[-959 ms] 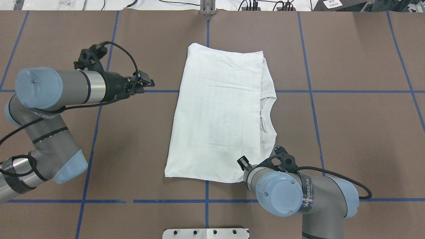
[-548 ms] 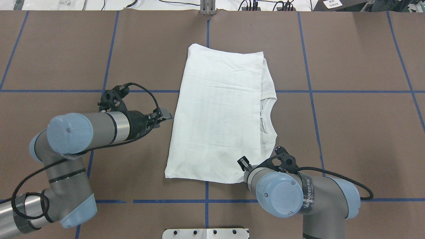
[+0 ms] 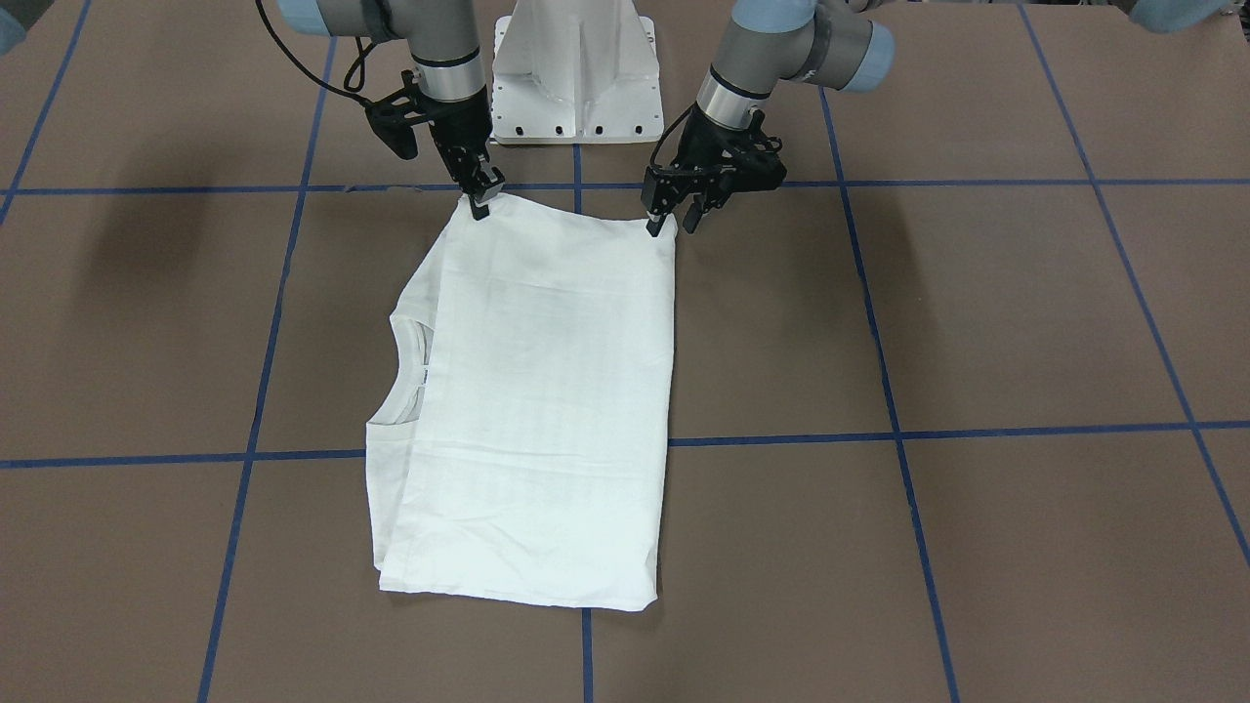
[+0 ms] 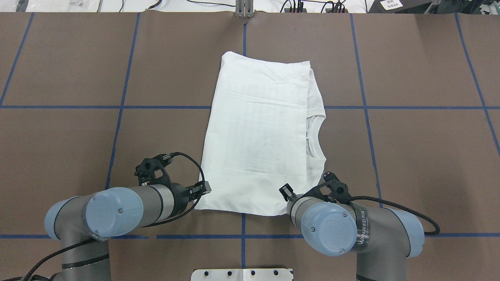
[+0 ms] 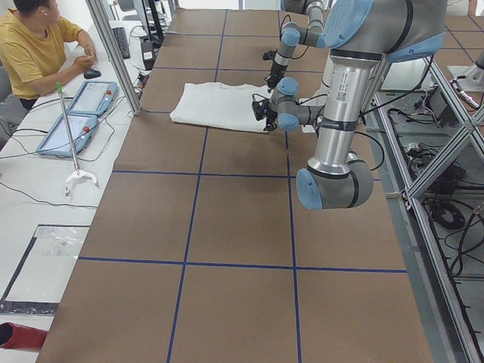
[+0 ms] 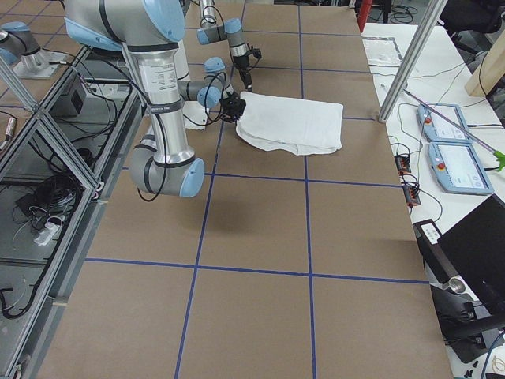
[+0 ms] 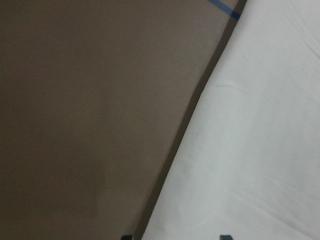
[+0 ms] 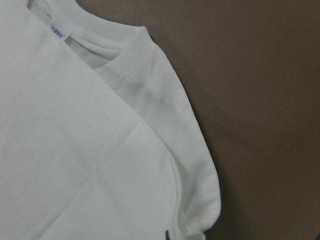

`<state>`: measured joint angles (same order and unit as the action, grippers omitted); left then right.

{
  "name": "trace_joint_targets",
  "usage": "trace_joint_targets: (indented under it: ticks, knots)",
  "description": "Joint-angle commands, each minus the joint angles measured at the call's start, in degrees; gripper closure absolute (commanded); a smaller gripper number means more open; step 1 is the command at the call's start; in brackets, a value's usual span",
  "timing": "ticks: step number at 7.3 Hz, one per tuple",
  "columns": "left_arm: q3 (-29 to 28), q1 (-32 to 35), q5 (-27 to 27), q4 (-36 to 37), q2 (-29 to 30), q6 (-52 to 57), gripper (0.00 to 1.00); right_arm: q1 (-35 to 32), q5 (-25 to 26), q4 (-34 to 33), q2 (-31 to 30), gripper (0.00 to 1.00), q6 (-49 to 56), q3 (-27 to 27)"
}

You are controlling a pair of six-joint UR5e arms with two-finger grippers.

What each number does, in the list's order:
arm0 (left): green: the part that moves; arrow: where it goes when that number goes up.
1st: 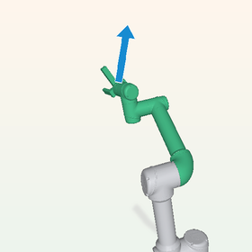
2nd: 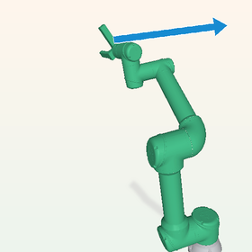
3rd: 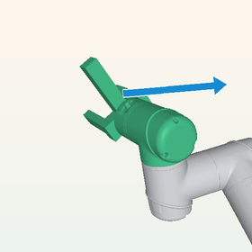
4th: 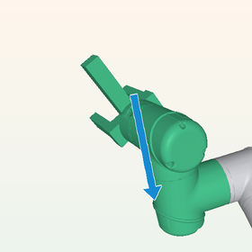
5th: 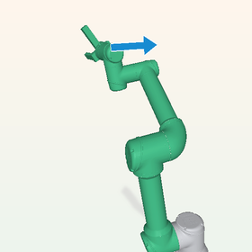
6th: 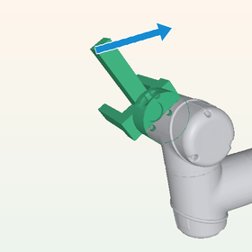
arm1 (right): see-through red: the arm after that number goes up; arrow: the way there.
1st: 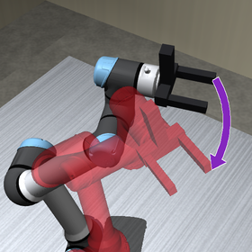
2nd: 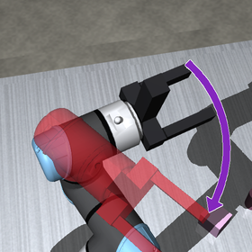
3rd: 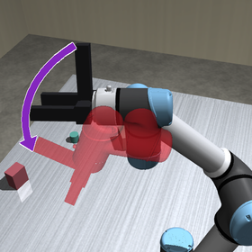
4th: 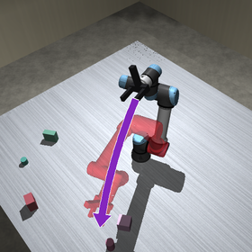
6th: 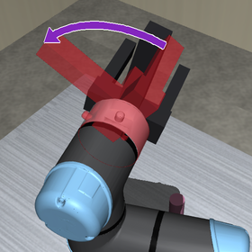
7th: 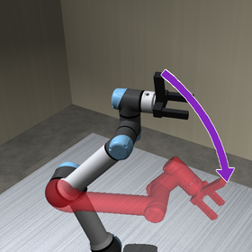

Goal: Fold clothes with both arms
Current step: 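Move the left gripper to the shirt's near corner beside the right gripper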

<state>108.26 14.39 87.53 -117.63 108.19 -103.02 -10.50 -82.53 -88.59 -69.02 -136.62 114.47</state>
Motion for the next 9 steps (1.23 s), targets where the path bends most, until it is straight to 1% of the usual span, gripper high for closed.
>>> trace_joint_targets:
  ticks: [1, 3, 4, 5, 6, 9]
  knots:
    - [-0.41, -2.08, -0.17, 0.29, 0.27, -0.43, 0.36, -0.04, 0.00, 0.00, -0.06, 1.00, 0.03, -0.04]
    - [-0.68, -2.09, -0.17, 0.29, -0.43, -0.34, 0.38, 0.05, 0.00, 0.00, 0.29, 1.00, 0.03, 0.05]
    - [-0.68, -2.09, -0.17, 0.29, -0.26, -0.43, 0.46, 0.05, 0.00, 0.00, 0.38, 1.00, 0.03, 0.14]
    - [-0.68, -2.00, -0.17, 0.29, -0.43, -0.43, 0.64, 0.05, 0.00, -0.09, 0.38, 1.00, 0.03, 0.23]
    - [-0.68, -2.00, -0.17, 0.29, -0.52, -0.43, 1.00, 0.05, 0.00, -0.09, 0.29, 1.00, 0.03, 0.23]
    - [-0.42, -2.00, 0.18, 0.30, -0.08, -0.34, 1.00, 0.05, 0.00, 0.00, 0.29, 1.00, 0.03, 0.14]
